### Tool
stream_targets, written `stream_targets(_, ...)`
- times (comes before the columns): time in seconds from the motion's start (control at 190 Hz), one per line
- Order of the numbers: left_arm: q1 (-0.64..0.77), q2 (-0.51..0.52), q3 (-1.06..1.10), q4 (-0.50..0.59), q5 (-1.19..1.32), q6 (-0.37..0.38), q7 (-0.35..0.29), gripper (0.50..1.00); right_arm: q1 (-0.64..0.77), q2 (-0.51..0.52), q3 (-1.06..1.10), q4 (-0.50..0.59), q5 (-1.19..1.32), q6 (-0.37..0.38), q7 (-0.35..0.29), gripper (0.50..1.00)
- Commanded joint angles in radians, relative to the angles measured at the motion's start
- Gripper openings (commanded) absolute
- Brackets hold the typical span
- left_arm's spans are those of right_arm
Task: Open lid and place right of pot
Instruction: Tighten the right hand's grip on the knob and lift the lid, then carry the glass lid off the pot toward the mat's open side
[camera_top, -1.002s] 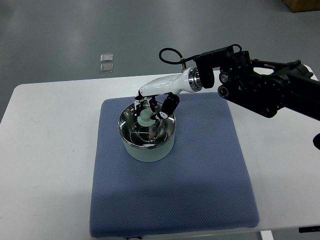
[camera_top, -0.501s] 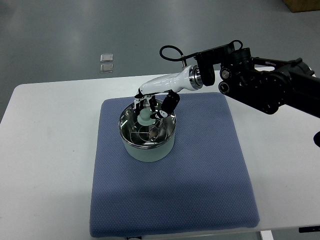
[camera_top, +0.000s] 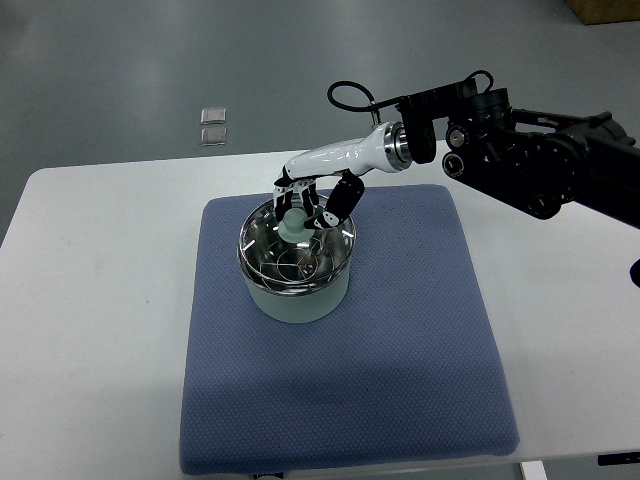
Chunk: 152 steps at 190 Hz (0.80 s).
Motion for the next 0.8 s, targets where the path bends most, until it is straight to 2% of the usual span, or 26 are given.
stream_targets(0.0, -0.001, 0.0, 0.0, -0.001, 0.0, 0.0, -0.001, 1.0, 0.012, -0.008, 0.001, 0.001, 0.024, 0.012, 0.0, 0.5)
stream_targets(0.2, -0.001, 0.0, 0.0, -0.001, 0.0, 0.0, 0.0, 1.0, 0.02, -0.027, 0.001, 0.003, 0.025, 0.018, 0.002, 0.5)
stream_targets(0.443, -0.002, 0.0, 0.0, -0.002, 0.0, 0.0, 0.0, 1.0, 0.017, -0.152, 0.05, 0.013, 0.059, 0.056, 0.008, 0.5)
stream_targets(0.796, -0.002, 0.0, 0.0, -0.005, 0.0, 0.0, 0.0, 1.0, -0.055, -0.304, 0.064, 0.015, 0.059, 0.065, 0.074, 0.5)
